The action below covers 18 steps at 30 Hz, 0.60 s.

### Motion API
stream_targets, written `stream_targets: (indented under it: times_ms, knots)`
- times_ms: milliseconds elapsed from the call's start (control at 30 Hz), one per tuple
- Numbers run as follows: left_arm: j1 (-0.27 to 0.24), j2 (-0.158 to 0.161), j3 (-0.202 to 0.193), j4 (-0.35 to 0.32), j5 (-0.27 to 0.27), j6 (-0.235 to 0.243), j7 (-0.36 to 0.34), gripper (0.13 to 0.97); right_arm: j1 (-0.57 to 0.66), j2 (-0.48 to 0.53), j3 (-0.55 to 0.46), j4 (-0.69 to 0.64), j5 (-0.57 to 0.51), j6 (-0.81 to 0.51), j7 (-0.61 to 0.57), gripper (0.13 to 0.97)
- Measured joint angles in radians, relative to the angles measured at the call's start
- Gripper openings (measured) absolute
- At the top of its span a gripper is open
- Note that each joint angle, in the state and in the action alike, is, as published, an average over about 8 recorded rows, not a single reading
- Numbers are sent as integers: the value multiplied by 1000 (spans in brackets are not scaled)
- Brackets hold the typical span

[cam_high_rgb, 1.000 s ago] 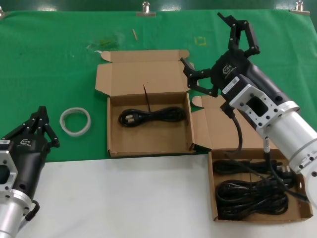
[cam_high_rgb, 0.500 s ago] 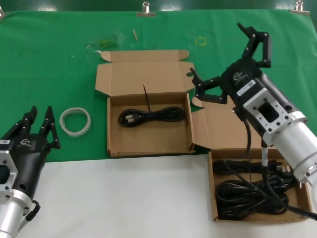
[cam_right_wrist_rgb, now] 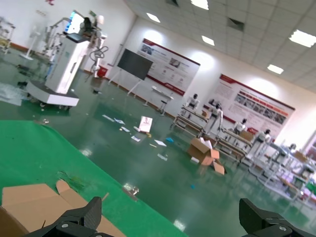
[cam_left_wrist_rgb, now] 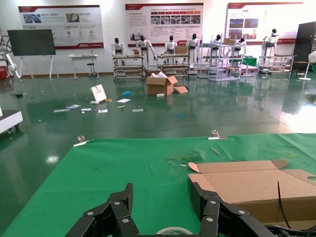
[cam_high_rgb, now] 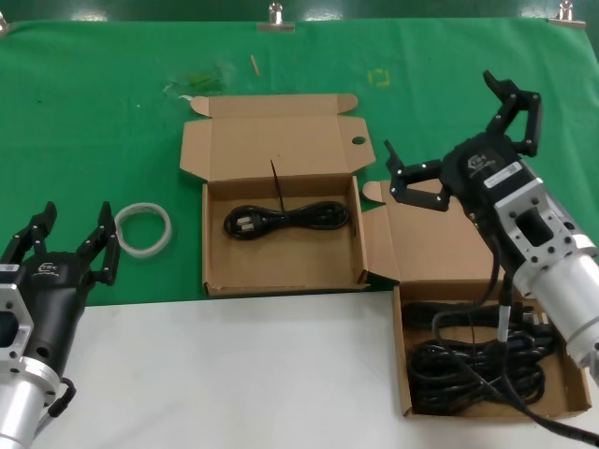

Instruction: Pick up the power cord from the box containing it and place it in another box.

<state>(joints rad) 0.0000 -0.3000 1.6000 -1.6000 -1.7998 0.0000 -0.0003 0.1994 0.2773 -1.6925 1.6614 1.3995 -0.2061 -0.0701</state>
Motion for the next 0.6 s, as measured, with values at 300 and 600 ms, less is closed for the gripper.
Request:
stream_targets:
  times_ms: [300, 600]
  knots:
    - [0, 0, 0, 0, 0, 0, 0, 469, -37, 4, 17, -11, 75, 38, 13, 964]
    - [0, 0, 0, 0, 0, 0, 0, 541, -75, 8, 35, -23, 150, 77, 26, 956]
